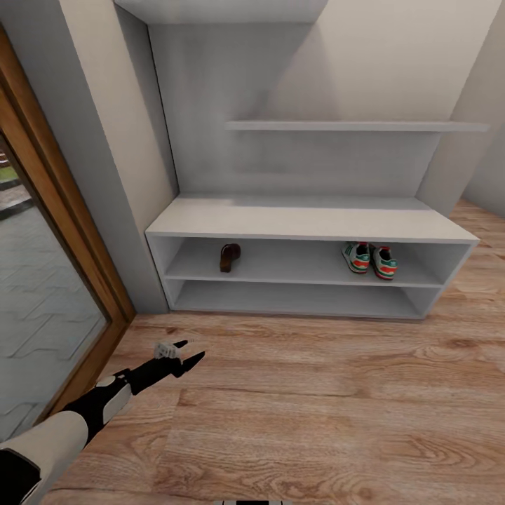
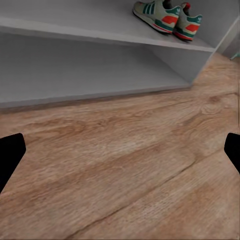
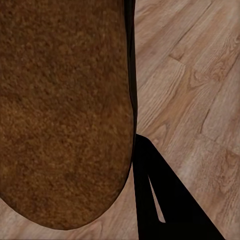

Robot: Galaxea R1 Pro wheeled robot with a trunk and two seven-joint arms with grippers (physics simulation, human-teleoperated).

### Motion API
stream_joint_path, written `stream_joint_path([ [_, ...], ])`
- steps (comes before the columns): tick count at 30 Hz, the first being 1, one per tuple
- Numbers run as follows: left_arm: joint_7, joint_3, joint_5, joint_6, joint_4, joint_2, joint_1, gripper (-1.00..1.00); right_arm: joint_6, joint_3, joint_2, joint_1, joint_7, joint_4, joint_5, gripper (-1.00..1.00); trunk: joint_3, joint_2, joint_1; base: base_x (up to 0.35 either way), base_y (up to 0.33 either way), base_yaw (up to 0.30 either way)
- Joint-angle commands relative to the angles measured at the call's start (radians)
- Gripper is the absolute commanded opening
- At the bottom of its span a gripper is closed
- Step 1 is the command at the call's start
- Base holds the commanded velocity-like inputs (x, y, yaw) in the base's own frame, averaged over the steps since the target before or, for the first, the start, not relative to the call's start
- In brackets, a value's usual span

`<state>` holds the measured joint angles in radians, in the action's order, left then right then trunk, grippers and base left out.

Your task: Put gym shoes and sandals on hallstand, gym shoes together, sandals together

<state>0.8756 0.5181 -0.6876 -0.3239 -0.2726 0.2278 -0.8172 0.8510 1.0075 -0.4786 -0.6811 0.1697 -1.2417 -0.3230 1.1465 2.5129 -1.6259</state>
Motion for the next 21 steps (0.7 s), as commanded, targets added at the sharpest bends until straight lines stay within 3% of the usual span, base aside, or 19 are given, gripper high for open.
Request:
stream_joint_path([
  [1,0.003,0.008,-0.008,-0.005,0.001,0.002,-0.001,1.00,0.005,0.001,0.000,-0.001,0.007,-0.001,-0.007,-1.00,0.001,0.000,0.000,0.000,0.000,0.000],
  [4,0.011,0.007,-0.018,-0.006,0.011,0.009,-0.001,1.00,0.006,0.000,0.000,-0.001,0.007,-0.002,-0.007,-1.00,0.001,0.000,0.000,0.000,0.000,0.000],
  [7,0.012,0.005,-0.068,-0.005,0.020,0.015,-0.001,1.00,0.006,0.000,0.001,-0.001,0.011,-0.001,-0.006,-1.00,0.001,0.000,0.000,0.000,0.000,0.000],
  [9,0.011,0.005,-0.075,-0.005,0.021,0.015,0.000,1.00,0.006,-0.001,0.007,-0.001,0.012,0.003,-0.005,-1.00,0.001,0.000,0.000,0.000,0.000,0.000],
  [10,0.011,0.005,-0.080,-0.005,0.021,0.015,0.000,1.00,0.005,-0.003,0.029,-0.001,0.013,0.014,-0.005,-1.00,0.001,0.000,0.000,0.000,0.000,0.000],
  [12,0.011,0.005,-0.086,-0.004,0.021,0.015,0.000,1.00,0.003,-0.021,0.112,-0.001,0.013,0.048,-0.007,-1.00,0.001,0.000,0.000,0.000,0.000,0.000],
  [13,0.011,0.005,-0.086,-0.004,0.021,0.015,0.000,1.00,0.003,-0.042,0.138,-0.001,0.013,0.054,-0.007,-1.00,0.001,0.000,0.000,0.000,0.000,0.000],
  [14,0.011,0.005,-0.087,-0.004,0.021,0.014,0.000,1.00,0.003,-0.081,0.179,-0.002,0.012,0.064,-0.007,-1.00,0.001,0.000,0.000,0.000,0.000,0.000],
  [16,0.011,0.005,-0.088,-0.004,0.021,0.014,0.000,1.00,0.001,-0.139,0.216,-0.002,0.012,0.072,-0.006,-1.00,0.001,0.000,0.000,0.000,0.000,0.000],
  [17,0.011,0.005,-0.088,-0.004,0.021,0.014,0.000,1.00,-0.005,-0.240,0.264,-0.002,0.012,0.086,-0.003,-1.00,0.001,0.000,0.000,0.000,0.000,0.000],
  [18,0.011,0.005,-0.088,-0.004,0.021,0.014,0.000,1.00,-0.009,-0.275,0.276,-0.001,0.012,0.092,-0.002,-1.00,0.001,0.000,0.000,0.000,0.000,0.000],
  [19,0.012,0.005,-0.088,-0.004,0.021,0.014,0.000,1.00,-0.015,-0.343,0.297,-0.001,0.012,0.107,0.000,-1.00,0.001,0.000,0.000,0.000,0.000,0.000],
  [20,0.012,0.005,-0.088,-0.004,0.021,0.014,0.000,1.00,-0.018,-0.375,0.306,-0.001,0.011,0.117,0.000,-1.00,0.001,0.000,0.000,0.000,0.000,0.000],
  [21,0.012,0.006,-0.088,-0.004,0.021,0.014,0.000,1.00,-0.021,-0.439,0.324,-0.001,0.011,0.140,0.001,-1.00,0.001,0.000,0.000,0.000,0.000,0.000],
])
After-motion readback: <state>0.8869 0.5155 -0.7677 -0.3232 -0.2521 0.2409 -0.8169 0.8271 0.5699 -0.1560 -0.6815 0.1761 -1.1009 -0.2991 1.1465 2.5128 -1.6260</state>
